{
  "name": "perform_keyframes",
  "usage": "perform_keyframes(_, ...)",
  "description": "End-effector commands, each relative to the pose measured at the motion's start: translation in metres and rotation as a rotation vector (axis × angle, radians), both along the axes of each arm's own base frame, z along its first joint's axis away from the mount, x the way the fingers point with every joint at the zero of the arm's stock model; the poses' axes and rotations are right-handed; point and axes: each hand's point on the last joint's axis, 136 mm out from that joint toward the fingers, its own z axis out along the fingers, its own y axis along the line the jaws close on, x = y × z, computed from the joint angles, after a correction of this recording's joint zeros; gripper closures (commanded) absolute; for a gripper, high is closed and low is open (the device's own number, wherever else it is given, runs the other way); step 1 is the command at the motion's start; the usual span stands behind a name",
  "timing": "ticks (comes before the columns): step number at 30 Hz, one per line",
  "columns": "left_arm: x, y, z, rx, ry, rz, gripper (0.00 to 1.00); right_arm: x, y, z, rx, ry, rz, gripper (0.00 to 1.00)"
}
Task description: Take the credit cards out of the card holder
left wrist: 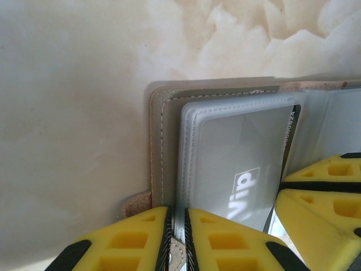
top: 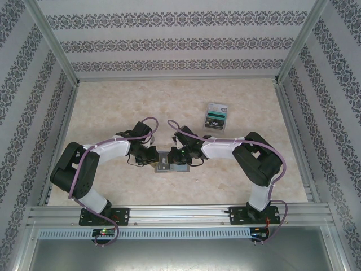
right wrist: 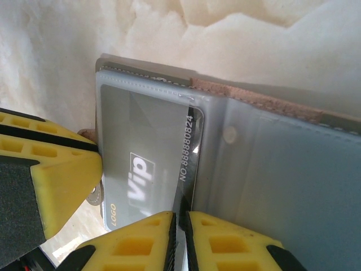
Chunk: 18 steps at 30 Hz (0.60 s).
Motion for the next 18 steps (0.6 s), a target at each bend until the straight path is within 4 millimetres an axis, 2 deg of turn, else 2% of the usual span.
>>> perform_keyframes(1,-0.002,0.001,-0.005,-0.003,0.017,0.003,0.85,0.001,-0.008,0.001,-0.021,0.006,-0.029,0.85)
perform_keyframes(13,-0.002,0.001,-0.005,-0.005,0.019,0.002,0.85,0.002,-0.018,-0.004,-0.079,0.027,-0.065,0.85)
perform_keyframes(18,-0.003,0.001,-0.005,-0.007,0.018,0.001,0.85,0.004,-0.018,0.003,-0.062,0.001,-0.066,0.83)
